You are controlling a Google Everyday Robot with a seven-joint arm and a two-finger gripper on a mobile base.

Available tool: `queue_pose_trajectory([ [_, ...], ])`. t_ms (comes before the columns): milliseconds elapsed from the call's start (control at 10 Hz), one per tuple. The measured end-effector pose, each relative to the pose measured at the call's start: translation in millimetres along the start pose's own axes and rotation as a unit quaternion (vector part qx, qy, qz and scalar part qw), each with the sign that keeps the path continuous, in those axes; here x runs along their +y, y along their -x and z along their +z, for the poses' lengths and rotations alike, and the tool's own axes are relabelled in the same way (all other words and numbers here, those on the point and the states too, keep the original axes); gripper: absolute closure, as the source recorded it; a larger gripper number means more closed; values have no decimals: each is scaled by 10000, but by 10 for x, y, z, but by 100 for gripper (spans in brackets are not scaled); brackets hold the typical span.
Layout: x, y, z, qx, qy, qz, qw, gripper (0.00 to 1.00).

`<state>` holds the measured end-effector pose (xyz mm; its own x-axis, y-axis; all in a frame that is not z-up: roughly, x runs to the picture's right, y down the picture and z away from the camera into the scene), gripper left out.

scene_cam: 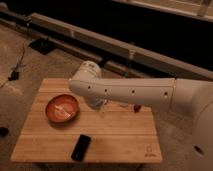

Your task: Place the eraser on the white sponge

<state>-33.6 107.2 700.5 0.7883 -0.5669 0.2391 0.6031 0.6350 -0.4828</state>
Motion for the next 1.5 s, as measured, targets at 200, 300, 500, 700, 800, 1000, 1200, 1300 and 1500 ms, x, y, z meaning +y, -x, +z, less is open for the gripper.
queue_pose_trajectory([
  [200,84,163,43,-76,-43,-149,9999,31],
  [300,45,224,55,-111,-69,-216,9997,27],
  [500,97,300,148,-156,-84,-376,9991,27],
  [700,167,422,178,-168,-98,-452,9988,27],
  [800,152,446,199,-170,-110,-499,9985,27],
  [1000,138,476,251,-173,-112,-579,9981,27],
  [1200,167,585,318,-197,-139,-642,9976,27],
  [1300,180,600,323,-193,-142,-635,9977,27],
  [1500,178,629,347,-196,-160,-659,9975,27],
])
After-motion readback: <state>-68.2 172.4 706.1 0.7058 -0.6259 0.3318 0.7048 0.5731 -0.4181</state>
